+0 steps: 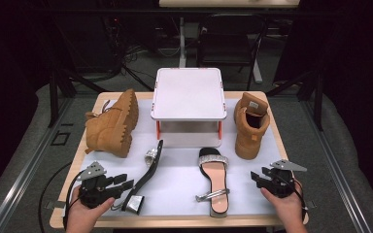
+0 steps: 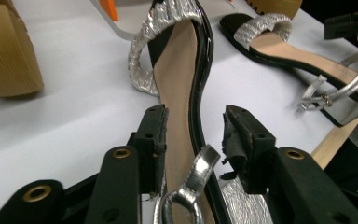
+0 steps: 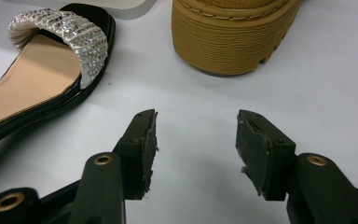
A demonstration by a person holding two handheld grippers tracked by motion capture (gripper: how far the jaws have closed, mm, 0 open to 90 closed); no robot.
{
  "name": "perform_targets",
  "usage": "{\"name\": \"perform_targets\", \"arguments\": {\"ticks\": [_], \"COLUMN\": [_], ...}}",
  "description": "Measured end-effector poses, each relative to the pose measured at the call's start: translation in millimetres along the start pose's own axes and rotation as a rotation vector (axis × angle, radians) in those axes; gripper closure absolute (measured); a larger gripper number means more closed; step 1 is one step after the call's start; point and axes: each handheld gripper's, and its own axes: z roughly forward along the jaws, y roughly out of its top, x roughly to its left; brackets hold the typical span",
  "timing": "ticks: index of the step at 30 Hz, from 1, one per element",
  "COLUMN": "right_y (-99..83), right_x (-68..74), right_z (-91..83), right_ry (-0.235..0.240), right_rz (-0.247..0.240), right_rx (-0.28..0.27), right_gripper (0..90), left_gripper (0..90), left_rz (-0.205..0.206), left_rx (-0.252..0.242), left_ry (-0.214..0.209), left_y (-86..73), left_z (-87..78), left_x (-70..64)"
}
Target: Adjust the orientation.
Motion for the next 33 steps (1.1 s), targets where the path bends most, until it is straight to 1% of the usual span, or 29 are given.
{"name": "perform_targets", "arguments": {"ticks": [1, 2, 3, 4, 5, 7, 8, 9, 11, 15, 18, 19, 21, 24, 25, 30, 31, 32, 33], "right_y": [0.0, 0.0, -0.2, -0.2, -0.2, -0.1, -0.1, -0.2, -0.1, -0.2, -0.2, -0.3, -0.4, -0.5, -0.5, -0.5, -0.7, -0.6, -0.7], "right_x": [0.1, 0.4, 0.8, 0.8, 0.8, 0.5, 0.5, 0.4, 0.4, 0.7, 0.8, 0.7, 0.5, 0.2, 0.1, -0.5, -0.4, -0.5, -0.4], "right_z": [0.0, 0.0, 0.7, 0.7, 0.7, 0.5, 0.5, 0.6, 0.4, 1.3, 1.4, 1.4, 1.5, 1.9, 1.8, 0.9, 1.6, 1.5, 1.8], "right_ry": [0.001, 0.001, 0.008, 0.008, 0.009, 0.006, 0.006, 0.01, 0.008, 0.013, 0.014, 0.014, 0.015, 0.016, 0.017, 0.014, 0.018, 0.009, 0.014], "right_rz": [0.0, 0.001, 0.005, 0.005, 0.004, 0.004, 0.004, 0.006, 0.005, 0.007, 0.008, 0.01, 0.012, 0.017, 0.016, 0.014, 0.019, 0.015, 0.017], "right_rx": [0.001, 0.004, -0.001, -0.001, 0.0, 0.003, 0.003, 0.0, 0.004, 0.002, 0.002, 0.003, 0.002, 0.0, 0.002, 0.004, 0.0, 0.007, 0.005], "right_gripper": [47.8, 47.9, 47.9, 47.9, 47.9, 47.9, 47.9, 47.9, 47.9, 47.9, 47.9, 47.9, 47.9, 47.8, 47.8, 47.6, 47.6, 47.6, 47.5], "left_gripper": [62.2, 63.8, 67.1, 67.1, 69.5, 73.8, 75.0, 75.9, 77.1, 80.0, 82.2, 85.4, 88.2, 89.1, 89.1, 89.0, 89.1, 89.1, 89.0], "left_rz": [0.005, 0.008, 0.0, -0.005, -0.008, -0.004, -0.004, -0.002, 0.005, 0.004, 0.01, 0.007, 0.013, 0.03, 0.031, 0.019, 0.02, 0.021, 0.023], "left_rx": [0.01, 0.015, 0.014, 0.014, 0.013, 0.016, 0.016, 0.019, 0.026, 0.022, 0.017, 0.009, 0.004, 0.013, 0.011, 0.008, 0.008, 0.008, 0.008], "left_ry": [0.007, 0.005, 0.0, -0.007, -0.015, -0.034, -0.034, -0.049, -0.055, -0.081, -0.087, -0.09, -0.087, -0.094, -0.089, -0.087, -0.087, -0.087, -0.088], "left_y": [-1.2, -2.4, -3.5, -3.9, -4.3, -4.2, -4.2, -3.9, -3.1, -1.6, -0.5, 0.0, 1.6, 4.3, 4.5, 3.5, 3.5, 3.5, 3.5], "left_z": [0.9, 1.4, 1.7, 1.5, 1.2, 1.3, 1.3, 2.2, 2.6, 3.8, 5.0, 5.3, 6.8, 9.0, 9.1, 8.6, 8.8, 9.2, 9.8], "left_x": [-0.4, 0.1, 0.7, 1.2, 2.0, 1.9, 1.9, 1.5, 1.0, -2.1, -5.5, -6.5, -8.7, -11.8, -12.6, -12.1, -12.2, -12.9, -13.9]}}
